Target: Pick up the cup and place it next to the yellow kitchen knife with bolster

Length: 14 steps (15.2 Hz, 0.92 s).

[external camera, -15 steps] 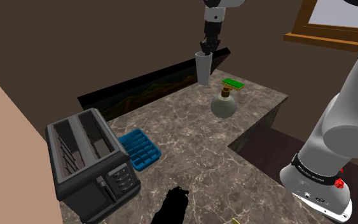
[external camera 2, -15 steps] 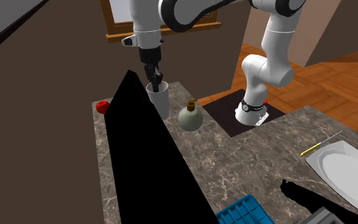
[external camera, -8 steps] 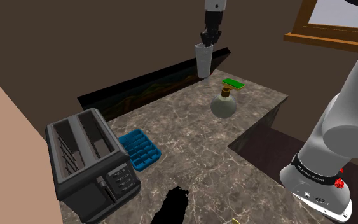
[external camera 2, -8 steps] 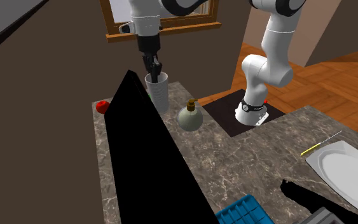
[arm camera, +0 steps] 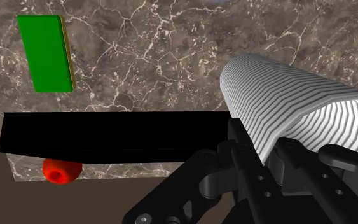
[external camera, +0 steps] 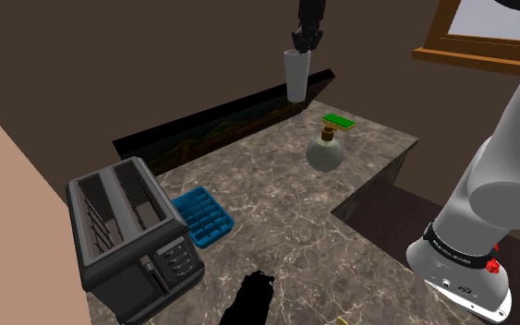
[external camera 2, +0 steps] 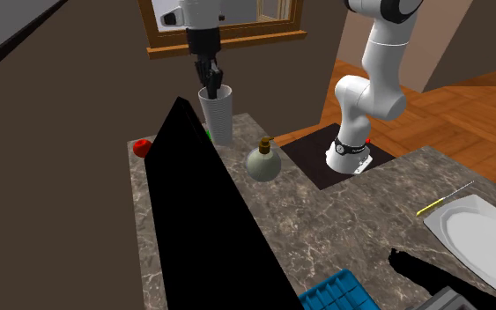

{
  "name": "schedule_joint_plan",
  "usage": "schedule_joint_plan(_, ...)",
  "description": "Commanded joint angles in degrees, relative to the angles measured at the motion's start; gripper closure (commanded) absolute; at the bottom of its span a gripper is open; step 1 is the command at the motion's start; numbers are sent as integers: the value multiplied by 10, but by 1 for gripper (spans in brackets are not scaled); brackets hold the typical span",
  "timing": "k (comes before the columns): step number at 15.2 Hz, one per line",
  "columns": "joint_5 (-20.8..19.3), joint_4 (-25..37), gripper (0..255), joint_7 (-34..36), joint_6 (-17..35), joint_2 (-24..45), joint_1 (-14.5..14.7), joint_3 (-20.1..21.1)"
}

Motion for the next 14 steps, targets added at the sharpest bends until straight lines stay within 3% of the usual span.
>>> schedule_joint_plan(1, 1, 16, 255, 1, -14, 2, 0, 0)
schedule_joint_plan(7, -31, -135, 255, 63, 13, -131, 27, 32)
schedule_joint_plan(14, -41, -268, 255, 136, 16, -267, 44, 83)
